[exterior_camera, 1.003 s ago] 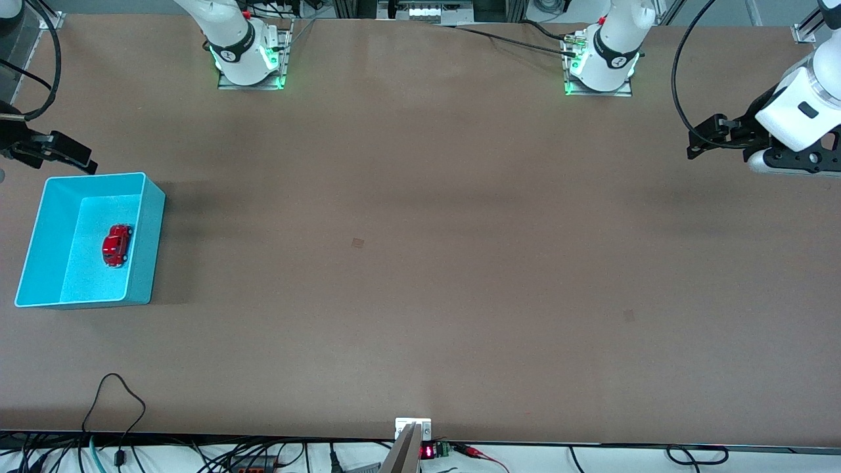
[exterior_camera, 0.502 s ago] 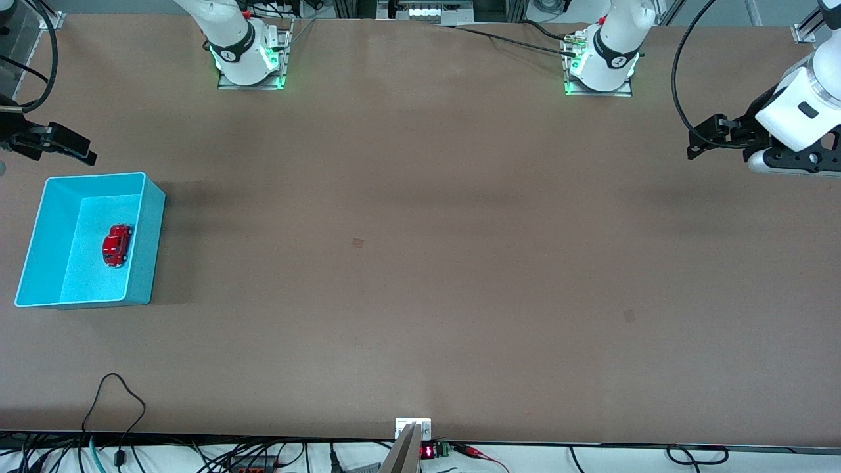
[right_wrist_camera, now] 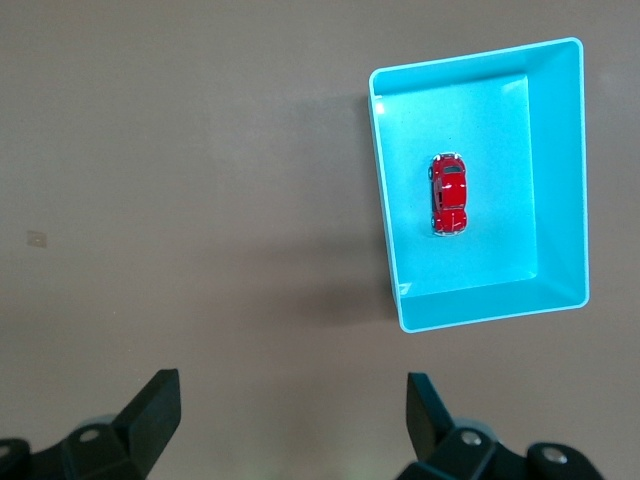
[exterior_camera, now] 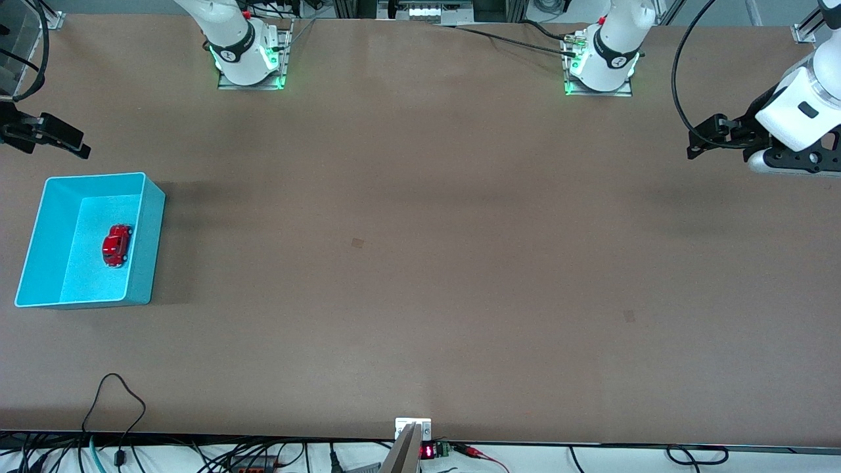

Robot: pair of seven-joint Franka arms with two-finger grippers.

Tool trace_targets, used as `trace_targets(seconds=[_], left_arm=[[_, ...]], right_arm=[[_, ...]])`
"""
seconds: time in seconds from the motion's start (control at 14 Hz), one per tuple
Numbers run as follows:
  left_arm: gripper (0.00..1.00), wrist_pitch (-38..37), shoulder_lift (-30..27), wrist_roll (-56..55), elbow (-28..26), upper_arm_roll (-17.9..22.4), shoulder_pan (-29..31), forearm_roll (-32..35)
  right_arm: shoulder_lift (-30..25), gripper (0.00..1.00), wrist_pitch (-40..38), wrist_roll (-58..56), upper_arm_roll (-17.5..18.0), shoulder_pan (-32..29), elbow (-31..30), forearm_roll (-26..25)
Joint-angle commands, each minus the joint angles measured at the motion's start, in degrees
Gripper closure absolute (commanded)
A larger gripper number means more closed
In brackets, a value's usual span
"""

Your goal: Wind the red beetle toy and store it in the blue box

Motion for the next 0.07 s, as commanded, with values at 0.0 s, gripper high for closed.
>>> trace_targets(seconds=[0.0], left_arm=[[0.00, -0.85, -0.60, 1.34, 0.44, -0.27, 0.30, -0.30]], right_arm=[[-0.34, 0.00, -1.10, -0.65, 0.31, -0.43, 0.55, -0.05]])
